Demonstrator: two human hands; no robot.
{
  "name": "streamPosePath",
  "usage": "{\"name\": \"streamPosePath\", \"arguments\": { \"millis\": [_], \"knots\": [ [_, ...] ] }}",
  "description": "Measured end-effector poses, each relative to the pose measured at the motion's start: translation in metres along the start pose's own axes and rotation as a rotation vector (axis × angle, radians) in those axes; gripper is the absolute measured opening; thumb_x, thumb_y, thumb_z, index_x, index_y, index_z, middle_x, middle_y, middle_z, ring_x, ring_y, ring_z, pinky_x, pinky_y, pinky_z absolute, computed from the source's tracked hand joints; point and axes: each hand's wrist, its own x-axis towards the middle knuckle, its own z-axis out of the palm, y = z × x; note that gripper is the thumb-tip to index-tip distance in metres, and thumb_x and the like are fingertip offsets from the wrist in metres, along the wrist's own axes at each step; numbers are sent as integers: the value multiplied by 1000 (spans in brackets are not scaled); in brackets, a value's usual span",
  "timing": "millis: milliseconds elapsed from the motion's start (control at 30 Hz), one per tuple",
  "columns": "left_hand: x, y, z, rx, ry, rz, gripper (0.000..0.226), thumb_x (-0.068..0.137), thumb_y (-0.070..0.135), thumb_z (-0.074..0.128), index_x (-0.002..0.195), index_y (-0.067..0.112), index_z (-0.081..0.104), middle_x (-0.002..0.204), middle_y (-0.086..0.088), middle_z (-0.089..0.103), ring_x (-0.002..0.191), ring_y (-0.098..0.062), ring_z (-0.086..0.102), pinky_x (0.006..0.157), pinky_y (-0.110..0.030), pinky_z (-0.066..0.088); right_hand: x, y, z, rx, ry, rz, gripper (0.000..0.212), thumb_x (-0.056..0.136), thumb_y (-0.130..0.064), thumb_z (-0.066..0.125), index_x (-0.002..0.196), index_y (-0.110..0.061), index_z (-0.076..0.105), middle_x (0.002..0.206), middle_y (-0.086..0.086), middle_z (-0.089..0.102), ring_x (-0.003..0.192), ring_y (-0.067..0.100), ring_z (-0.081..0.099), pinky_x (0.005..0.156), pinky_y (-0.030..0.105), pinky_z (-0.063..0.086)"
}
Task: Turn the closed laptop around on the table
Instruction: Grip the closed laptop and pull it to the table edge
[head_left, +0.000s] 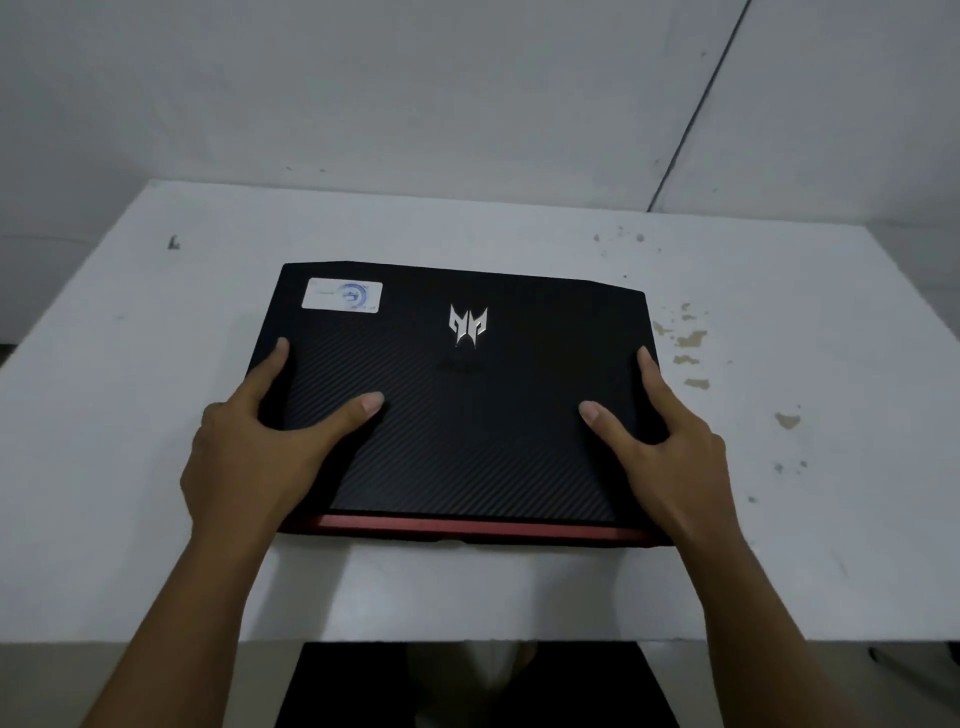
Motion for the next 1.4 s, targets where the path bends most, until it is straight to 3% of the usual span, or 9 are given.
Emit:
{"name": "streamPosePath", "arguments": {
  "millis": [167,267,400,533,667,1000,1400],
  "knots": [
    [-25,-30,9,-32,20,67,110,53,88,75,151,50,45,155,6,52,139,-24,51,104,-53,44,-19,32,6,-5,18,-66,85,79,-73,66,154,-53,31,139,-18,54,108,2,50,92,24,46],
    [-40,-41,10,-28,25,105,107,57,83,75,152,46,46,156,6,52,138,-25,52,105,-52,43,-32,43,3,-9,23,-94,84,80,-72,66,154,-51,32,143,-15,54,107,2,50,87,23,43],
    [-56,-52,10,-23,-1,160,113,54,86,75,154,43,44,157,4,50,139,-27,52,106,-54,43,-47,51,-4,-66,34,-113,84,81,-73,63,155,-49,31,147,-8,54,122,19,57,87,29,42],
    [-64,-57,12,-5,-43,172,125,45,91,72,155,39,45,159,2,49,141,-29,49,111,-57,42,-55,56,-11,-169,7,-110,85,83,-76,57,157,-45,30,150,-3,52,131,27,52,100,38,43],
    [-67,-62,15,19,-73,176,118,51,80,82,154,35,46,159,1,48,141,-30,50,109,-54,43,-57,58,-14,-302,-3,-102,88,83,-81,49,159,-40,29,153,1,49,133,31,50,103,43,41],
    [-63,-60,13,83,-77,184,110,56,73,85,151,30,51,159,-2,47,141,-31,49,110,-51,42,-50,58,-9,-499,13,-109,91,82,-88,35,159,-40,27,149,4,53,129,34,52,98,44,42],
    [-57,-58,8,348,-140,225,114,56,94,61,154,37,48,159,-8,47,144,-33,45,109,-49,39,-40,54,-8,-757,-15,-117,98,80,-93,17,161,-37,22,139,10,60,119,35,59,81,41,43]
  ]
}}
